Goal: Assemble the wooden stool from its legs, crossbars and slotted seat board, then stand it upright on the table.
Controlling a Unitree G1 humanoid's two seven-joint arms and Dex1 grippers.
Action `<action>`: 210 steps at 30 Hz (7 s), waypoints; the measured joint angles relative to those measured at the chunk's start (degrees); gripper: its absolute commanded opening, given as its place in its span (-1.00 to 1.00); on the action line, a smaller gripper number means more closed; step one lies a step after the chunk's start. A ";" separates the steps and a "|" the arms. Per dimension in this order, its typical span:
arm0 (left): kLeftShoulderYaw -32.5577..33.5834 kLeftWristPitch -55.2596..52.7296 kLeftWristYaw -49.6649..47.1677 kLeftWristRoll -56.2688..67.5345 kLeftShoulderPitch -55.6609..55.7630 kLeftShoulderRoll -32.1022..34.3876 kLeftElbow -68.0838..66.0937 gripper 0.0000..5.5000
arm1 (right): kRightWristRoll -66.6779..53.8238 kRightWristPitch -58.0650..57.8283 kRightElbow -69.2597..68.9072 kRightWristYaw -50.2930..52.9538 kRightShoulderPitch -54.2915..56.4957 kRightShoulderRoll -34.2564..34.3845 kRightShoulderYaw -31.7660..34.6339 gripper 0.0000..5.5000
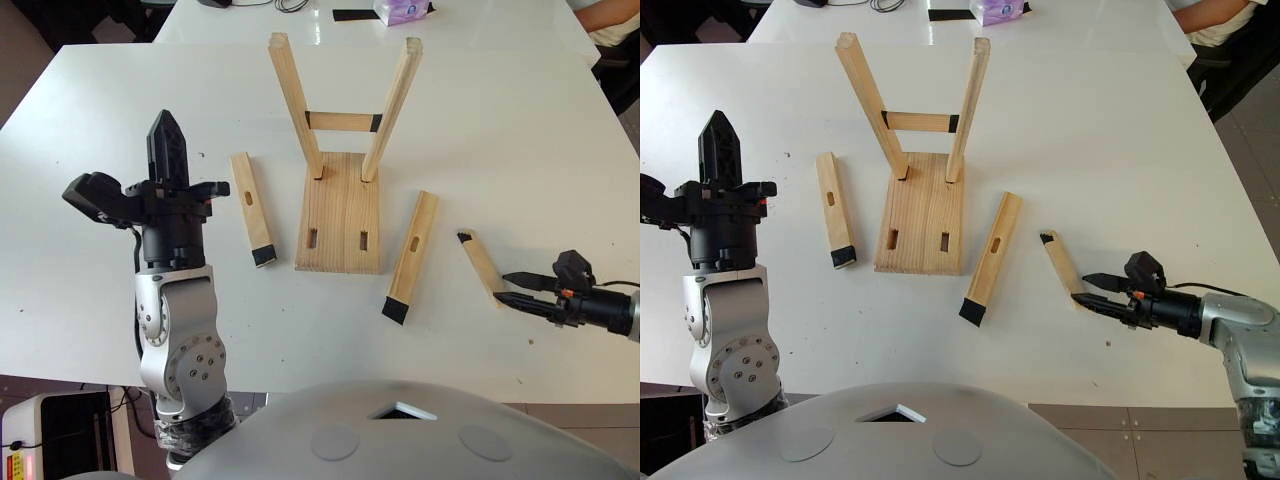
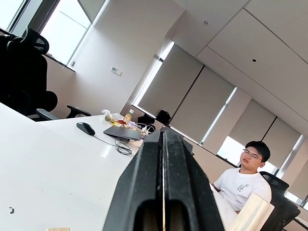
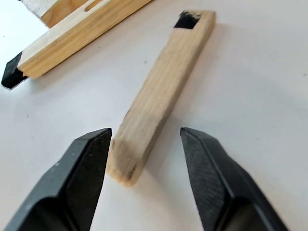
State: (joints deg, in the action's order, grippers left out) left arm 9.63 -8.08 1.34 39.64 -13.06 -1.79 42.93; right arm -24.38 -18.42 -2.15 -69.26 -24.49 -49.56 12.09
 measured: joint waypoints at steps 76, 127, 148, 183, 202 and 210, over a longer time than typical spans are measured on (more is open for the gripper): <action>5.14 -39.72 21.13 54.94 47.99 34.20 -27.49 -0.14 | -51.83 -31.70 -25.88 37.49 46.81 18.65 3.85 -0.52; 2.16 -35.88 30.08 44.73 41.26 28.07 -20.01 -0.29 | -35.53 -35.35 -4.44 2.06 62.66 12.54 -8.63 -0.52; 2.21 -34.63 34.95 35.45 38.93 29.52 -21.11 -0.52 | -31.79 -30.96 -6.96 8.50 55.92 15.33 -6.08 -0.07; -2.82 11.24 66.67 -17.55 30.23 43.97 -62.54 -0.52 | -10.15 -5.37 10.78 56.10 53.78 32.72 8.57 -0.07; -3.32 15.47 68.84 -18.67 29.49 41.35 -66.75 -0.52 | -8.60 -2.39 19.36 53.88 55.11 32.11 10.39 -0.07; -3.48 10.41 72.60 -15.26 23.13 42.08 -58.04 -0.52 | -8.60 -2.20 19.44 53.75 54.63 32.13 10.90 -0.07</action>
State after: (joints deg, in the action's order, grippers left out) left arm 6.15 2.32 73.94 24.39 10.07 40.29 -15.10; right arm -32.98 -20.62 17.29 -15.52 30.14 -17.43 22.99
